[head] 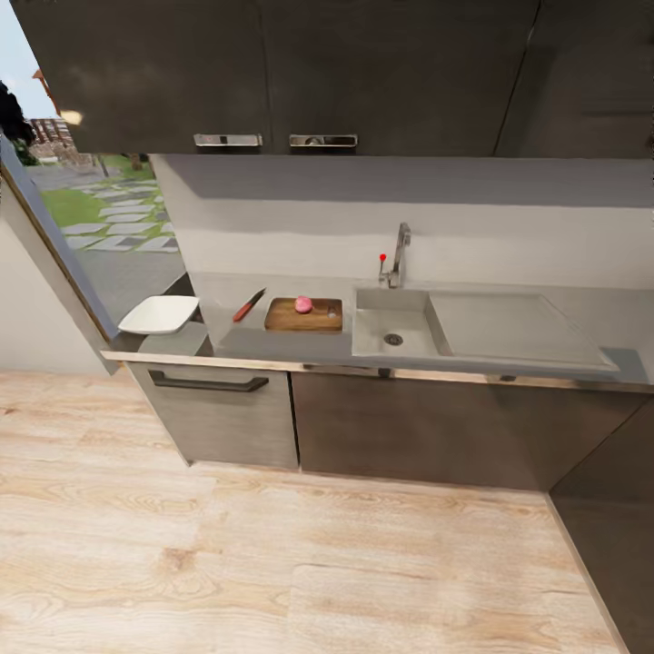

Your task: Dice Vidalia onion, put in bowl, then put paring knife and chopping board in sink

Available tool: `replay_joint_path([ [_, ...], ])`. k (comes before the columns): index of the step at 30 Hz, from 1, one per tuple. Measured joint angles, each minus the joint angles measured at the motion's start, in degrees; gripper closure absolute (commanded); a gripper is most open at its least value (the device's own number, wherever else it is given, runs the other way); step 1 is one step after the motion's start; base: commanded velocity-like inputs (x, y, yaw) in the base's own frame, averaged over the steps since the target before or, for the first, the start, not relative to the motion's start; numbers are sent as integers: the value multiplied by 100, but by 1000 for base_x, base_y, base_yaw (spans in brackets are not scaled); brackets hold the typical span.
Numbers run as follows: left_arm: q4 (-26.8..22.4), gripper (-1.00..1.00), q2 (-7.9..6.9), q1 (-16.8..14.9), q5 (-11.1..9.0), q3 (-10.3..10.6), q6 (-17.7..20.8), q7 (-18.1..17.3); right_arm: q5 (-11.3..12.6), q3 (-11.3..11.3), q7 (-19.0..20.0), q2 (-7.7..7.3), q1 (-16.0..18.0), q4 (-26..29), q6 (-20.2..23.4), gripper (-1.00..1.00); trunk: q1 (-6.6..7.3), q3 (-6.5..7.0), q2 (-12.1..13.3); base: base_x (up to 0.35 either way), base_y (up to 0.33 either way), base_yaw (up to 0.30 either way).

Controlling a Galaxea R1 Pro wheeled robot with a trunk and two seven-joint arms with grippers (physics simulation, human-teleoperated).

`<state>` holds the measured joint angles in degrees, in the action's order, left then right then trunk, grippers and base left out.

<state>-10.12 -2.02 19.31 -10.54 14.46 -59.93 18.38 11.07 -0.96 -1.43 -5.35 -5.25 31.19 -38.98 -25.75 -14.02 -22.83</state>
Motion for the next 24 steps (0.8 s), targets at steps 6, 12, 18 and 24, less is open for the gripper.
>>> replay_joint_path([
  [6,-1733,-100,-55,1,8,-6,336,-19,1,0,0,0,0,0,0,-100,0,55,0,0,0,0],
  [12,-2559,-100,-253,3,-11,8,1460,-100,1,5,0,0,0,0,0,-100,0,109,0,0,0,0],
  [18,-2411,-100,-257,2,-7,9,1486,-265,1,8,0,0,0,0,-8,-100,0,164,0,0,0,0],
  [24,-2369,-100,-258,2,-7,3,1494,-291,1,4,0,0,0,0,-9,-100,0,219,0,0,0,0],
])
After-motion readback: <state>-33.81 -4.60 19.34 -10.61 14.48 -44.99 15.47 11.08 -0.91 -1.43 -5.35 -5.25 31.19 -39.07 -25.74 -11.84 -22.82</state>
